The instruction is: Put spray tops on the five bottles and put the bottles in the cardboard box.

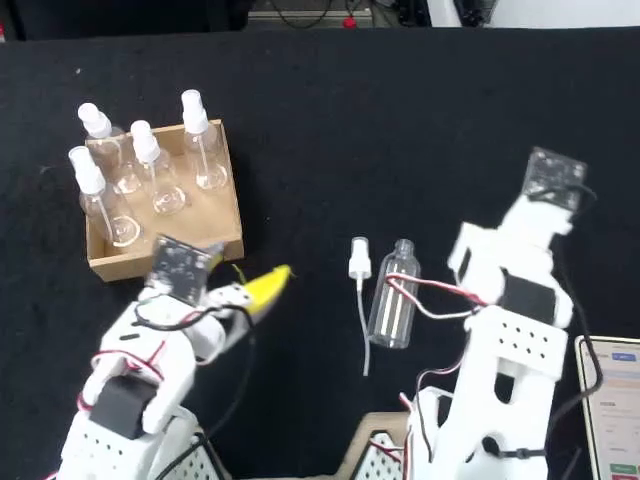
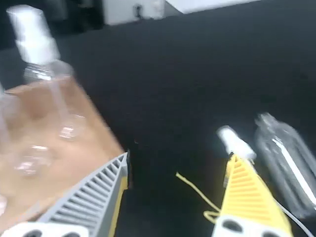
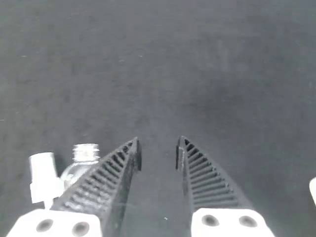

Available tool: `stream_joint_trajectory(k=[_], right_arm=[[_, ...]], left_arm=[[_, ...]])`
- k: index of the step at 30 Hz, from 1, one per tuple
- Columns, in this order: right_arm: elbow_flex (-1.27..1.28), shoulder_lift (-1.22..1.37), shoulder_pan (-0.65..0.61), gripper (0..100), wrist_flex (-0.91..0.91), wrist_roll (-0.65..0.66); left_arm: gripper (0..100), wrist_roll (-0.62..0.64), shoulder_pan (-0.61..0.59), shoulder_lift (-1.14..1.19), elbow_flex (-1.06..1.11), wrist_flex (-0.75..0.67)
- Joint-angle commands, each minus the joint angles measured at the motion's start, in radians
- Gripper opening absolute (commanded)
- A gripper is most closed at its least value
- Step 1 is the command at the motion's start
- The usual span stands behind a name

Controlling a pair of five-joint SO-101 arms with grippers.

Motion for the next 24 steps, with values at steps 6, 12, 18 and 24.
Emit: stream_joint_trajectory(k=[6, 12, 18, 24], right_arm=[[0.09, -0.013, 0.086, 12.7, -0.15, 0.006], [0.094, -0.013, 0.086, 12.7, -0.149, 0.006], [0.094, -0.013, 0.086, 12.7, -0.149, 0.006], [0.094, -0.013, 0.086, 12.7, -0.15, 0.006]], left_arm=[[30, 0.014, 0.147, 0.434, -0.246, -0.032], [30, 0.051, 0.271, 0.825, -0.423, -0.074], [30, 0.115, 0.329, 0.977, -0.456, -0.35], [30, 0.115, 0.36, 1.137, -0.664, -0.236]])
